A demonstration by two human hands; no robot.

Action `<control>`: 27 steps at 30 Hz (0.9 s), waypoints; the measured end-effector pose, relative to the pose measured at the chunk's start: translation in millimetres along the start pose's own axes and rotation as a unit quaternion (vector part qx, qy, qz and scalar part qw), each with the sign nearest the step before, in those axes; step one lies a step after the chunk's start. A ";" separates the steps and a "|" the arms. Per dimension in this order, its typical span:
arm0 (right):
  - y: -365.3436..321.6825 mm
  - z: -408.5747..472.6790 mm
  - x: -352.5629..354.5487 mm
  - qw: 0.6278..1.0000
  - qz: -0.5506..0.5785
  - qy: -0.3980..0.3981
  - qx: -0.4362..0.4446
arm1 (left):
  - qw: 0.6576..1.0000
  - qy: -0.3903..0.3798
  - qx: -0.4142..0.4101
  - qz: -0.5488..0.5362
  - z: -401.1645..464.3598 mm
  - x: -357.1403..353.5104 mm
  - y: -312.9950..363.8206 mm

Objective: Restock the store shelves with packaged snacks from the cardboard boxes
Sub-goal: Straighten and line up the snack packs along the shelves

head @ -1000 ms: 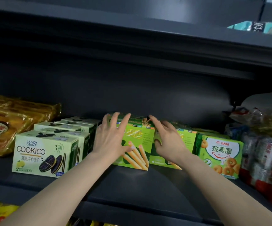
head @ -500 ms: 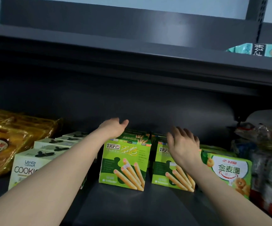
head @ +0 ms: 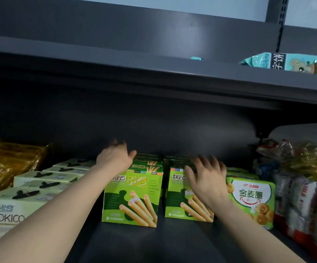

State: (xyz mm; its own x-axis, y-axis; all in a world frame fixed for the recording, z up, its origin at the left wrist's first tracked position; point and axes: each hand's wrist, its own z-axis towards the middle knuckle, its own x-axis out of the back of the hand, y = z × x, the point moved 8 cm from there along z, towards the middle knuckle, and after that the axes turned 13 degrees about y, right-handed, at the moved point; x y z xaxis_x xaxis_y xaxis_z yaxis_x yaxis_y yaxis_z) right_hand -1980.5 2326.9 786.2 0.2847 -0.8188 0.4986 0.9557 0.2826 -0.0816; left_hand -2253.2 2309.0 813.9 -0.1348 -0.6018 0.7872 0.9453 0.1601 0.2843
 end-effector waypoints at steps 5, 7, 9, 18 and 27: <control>12.1 0.3 -13.3 0.989 -0.057 -0.133 -0.016 | 0.979 0.007 -0.199 0.034 -47.6 -0.5 44.5; 9.0 6.5 -12.5 0.988 -0.051 -0.145 -0.008 | 0.969 -0.009 -0.239 0.064 -60.0 -6.9 46.1; 7.6 11.5 -10.4 0.988 -0.043 -0.145 -0.002 | 0.963 0.008 -0.259 0.073 -64.1 -7.3 43.8; 6.5 -4.7 -5.1 0.996 0.025 -0.080 0.014 | 0.959 0.110 -0.256 0.057 -69.6 -9.8 43.1; -28.3 -61.6 -17.1 0.970 -0.103 0.011 0.222 | 0.937 0.183 -0.271 0.126 -100.0 -41.4 29.7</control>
State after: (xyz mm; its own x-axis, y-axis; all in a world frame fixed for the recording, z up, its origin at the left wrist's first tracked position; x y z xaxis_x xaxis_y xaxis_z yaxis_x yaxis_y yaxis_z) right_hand -2007.8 2302.1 726.9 0.0976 -0.8900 0.4455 0.8680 0.2950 0.3993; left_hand -2189.8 2260.4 735.0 0.1299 -0.8425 0.5229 0.9588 -0.0276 -0.2826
